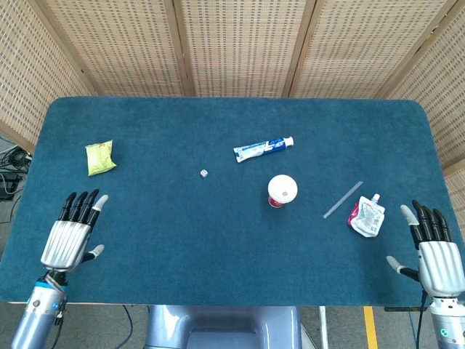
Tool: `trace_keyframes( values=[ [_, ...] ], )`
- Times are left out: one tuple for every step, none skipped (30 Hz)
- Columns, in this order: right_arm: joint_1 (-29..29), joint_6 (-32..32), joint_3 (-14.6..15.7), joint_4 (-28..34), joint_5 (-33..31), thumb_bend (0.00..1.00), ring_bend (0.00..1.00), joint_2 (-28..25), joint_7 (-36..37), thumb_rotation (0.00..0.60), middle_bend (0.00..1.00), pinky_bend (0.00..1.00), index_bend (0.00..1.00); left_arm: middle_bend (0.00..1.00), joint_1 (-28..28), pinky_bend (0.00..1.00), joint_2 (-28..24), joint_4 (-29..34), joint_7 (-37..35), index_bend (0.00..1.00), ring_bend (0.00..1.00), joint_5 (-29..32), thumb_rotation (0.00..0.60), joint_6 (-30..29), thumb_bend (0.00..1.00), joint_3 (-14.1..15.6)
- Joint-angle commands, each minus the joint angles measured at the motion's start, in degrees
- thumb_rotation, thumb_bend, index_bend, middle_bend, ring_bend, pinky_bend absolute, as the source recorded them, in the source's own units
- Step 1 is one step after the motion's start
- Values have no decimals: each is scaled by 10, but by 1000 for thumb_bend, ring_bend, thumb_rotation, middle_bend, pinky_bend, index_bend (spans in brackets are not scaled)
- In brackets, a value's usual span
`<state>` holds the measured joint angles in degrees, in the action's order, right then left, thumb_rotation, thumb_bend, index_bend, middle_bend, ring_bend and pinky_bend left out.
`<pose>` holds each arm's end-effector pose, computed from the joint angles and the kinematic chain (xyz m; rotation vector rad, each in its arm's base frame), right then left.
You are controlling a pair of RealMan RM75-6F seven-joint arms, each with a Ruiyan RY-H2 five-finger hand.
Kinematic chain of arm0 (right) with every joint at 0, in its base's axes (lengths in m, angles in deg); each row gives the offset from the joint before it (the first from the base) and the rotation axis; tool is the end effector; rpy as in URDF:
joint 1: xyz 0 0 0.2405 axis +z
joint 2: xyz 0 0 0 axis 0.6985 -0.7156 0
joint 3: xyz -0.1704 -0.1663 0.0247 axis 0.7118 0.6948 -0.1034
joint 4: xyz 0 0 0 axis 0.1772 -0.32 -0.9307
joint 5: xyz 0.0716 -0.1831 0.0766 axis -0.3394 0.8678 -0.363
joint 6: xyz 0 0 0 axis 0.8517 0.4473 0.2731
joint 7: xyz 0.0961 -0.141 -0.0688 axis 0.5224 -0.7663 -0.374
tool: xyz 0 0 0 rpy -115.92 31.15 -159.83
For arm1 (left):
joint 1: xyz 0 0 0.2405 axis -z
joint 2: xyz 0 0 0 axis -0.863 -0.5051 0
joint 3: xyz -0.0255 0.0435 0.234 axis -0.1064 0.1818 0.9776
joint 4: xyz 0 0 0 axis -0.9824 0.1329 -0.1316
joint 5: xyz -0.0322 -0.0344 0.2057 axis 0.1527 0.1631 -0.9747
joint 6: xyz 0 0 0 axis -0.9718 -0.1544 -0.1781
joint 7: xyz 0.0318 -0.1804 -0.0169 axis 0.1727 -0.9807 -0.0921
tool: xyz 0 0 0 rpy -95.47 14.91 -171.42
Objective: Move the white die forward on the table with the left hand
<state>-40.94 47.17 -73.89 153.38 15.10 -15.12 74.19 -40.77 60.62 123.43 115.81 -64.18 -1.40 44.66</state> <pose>-0.2867 -0.2166 0.1535 1.3471 -0.7766 1.0294 -0.2110 0.2393 0.0822 -1.6021 -0.6933 -0.8154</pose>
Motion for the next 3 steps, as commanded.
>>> trace_keyframes(
  values=[
    [1, -1, 5, 5, 9, 77, 0, 1, -11, 600, 0, 0, 16, 0, -21, 0, -14, 3, -13, 0, 0, -14, 600, -19, 0, 8],
    [1, -2, 6, 5, 10, 77, 0, 1, -13, 600, 0, 0, 16, 0, -25, 0, -16, 3, -16, 0, 0, -16, 600, -22, 0, 8],
    [2, -3, 7, 6, 11, 76, 0, 2, -15, 600, 0, 0, 16, 0, -29, 0, -18, 3, -20, 0, 0, -18, 600, -24, 0, 7]
  ],
)
